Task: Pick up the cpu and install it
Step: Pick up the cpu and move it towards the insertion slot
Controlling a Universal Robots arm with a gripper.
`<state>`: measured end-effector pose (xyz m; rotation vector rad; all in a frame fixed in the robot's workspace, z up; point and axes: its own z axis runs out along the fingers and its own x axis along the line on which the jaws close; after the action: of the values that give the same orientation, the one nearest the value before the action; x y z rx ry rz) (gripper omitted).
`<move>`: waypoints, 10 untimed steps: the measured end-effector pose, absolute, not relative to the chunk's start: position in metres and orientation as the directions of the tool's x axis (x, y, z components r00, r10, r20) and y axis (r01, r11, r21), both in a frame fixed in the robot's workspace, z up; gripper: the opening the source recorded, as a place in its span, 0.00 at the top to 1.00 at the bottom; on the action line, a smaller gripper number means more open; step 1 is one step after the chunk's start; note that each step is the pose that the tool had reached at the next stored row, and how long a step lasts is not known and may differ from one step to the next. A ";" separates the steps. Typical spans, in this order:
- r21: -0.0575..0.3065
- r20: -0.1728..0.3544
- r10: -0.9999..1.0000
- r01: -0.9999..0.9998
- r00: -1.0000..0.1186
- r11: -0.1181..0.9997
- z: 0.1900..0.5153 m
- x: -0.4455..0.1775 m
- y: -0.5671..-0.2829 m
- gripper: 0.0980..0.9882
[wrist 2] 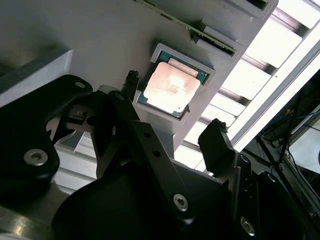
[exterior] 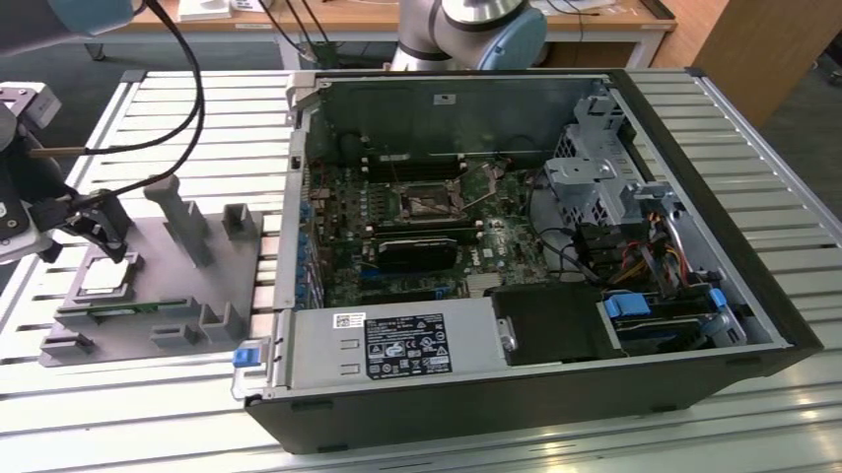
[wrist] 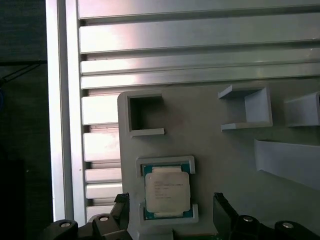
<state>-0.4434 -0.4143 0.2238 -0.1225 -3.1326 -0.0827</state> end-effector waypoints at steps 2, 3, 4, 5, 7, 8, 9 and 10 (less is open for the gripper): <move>0.052 0.008 0.078 0.078 -0.997 0.996 0.223 -0.443 -0.414 0.26; 0.053 0.007 0.078 0.078 -0.997 0.996 0.222 -0.443 -0.414 0.26; 0.053 0.007 0.078 0.078 -0.997 0.996 0.221 -0.443 -0.414 0.26; 0.053 0.007 0.078 0.078 -0.997 0.996 0.220 -0.443 -0.414 0.26; 0.052 0.007 0.078 0.078 -0.997 0.996 0.218 -0.443 -0.414 0.26; 0.052 0.007 0.078 0.078 -0.997 0.996 0.216 -0.443 -0.414 0.26; 0.052 0.008 0.078 0.078 -0.997 0.996 0.215 -0.443 -0.414 0.26; 0.053 0.007 0.076 0.076 -0.997 0.996 0.214 -0.443 -0.414 0.26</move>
<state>-0.4434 -0.4144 0.2144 -0.1198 -3.1328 -0.0827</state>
